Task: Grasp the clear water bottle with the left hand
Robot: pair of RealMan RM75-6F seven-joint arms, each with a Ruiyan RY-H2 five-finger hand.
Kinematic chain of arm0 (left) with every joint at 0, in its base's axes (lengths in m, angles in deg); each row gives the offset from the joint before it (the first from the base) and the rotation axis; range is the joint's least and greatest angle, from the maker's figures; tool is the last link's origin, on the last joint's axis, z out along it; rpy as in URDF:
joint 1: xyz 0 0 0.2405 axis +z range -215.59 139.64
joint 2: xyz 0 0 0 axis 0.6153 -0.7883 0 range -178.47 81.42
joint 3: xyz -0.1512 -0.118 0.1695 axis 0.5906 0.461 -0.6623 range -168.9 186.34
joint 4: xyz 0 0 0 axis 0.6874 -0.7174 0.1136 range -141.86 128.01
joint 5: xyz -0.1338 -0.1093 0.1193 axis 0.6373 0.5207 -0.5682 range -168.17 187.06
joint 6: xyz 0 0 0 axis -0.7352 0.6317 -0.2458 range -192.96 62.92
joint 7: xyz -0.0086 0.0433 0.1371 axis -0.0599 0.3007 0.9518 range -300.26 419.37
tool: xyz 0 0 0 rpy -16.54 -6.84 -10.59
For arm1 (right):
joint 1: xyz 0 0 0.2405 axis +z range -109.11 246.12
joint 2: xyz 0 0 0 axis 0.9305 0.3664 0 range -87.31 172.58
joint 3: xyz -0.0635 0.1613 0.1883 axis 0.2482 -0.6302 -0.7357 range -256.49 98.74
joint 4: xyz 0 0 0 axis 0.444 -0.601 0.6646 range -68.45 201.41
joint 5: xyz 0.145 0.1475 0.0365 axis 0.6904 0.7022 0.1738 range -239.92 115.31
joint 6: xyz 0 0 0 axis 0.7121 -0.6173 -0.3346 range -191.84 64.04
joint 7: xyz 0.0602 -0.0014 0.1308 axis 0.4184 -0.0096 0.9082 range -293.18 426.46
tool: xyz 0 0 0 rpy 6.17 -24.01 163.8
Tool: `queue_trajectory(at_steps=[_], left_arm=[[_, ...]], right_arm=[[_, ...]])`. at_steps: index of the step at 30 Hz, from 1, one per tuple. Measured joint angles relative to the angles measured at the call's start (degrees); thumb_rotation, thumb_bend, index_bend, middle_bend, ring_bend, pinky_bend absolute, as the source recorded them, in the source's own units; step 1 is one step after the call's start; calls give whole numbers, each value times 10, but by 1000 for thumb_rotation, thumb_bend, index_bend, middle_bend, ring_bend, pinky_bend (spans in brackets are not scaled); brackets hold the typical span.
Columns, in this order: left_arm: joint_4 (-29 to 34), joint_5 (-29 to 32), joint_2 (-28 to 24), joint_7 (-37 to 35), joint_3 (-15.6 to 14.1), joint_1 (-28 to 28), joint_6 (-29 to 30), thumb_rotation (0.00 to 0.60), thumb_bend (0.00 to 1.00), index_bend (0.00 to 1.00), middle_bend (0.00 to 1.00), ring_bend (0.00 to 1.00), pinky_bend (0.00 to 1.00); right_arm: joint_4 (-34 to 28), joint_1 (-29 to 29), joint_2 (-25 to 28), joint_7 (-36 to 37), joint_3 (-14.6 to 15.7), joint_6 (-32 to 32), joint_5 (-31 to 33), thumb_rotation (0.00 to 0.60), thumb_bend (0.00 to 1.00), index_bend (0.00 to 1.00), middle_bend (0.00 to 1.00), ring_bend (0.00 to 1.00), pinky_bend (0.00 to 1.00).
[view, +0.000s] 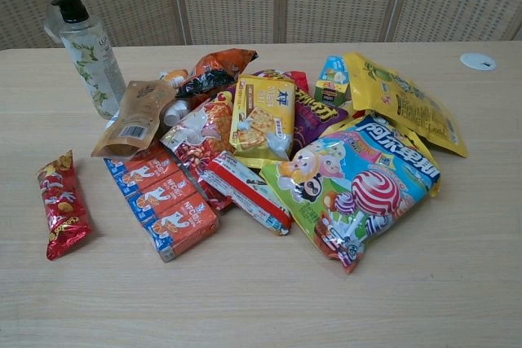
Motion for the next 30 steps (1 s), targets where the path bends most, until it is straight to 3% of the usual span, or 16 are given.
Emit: queue_trajectory(at_steps=[10, 18, 24, 30], left_arm=[[5, 2, -4, -15, 1, 8, 13, 600, 0, 0, 0, 0, 0], [-25, 38, 19, -96, 23, -23, -44, 600, 0, 0, 0, 0, 0], [-120, 46, 80, -236, 45, -64, -96, 600, 0, 0, 0, 0, 0], [-253, 57, 164, -376, 71, -107, -139, 600, 0, 0, 0, 0, 0]], right_arm=[[-2, 5, -5, 5, 3, -7, -6, 515, 0, 0, 0, 0, 0], [-1, 6, -5, 9, 3, -13, 1, 510, 0, 0, 0, 0, 0], [0, 6, -5, 12, 1, -13, 5, 513, 0, 0, 0, 0, 0], [3, 7, -7, 11, 2, -19, 9, 513, 0, 0, 0, 0, 0]])
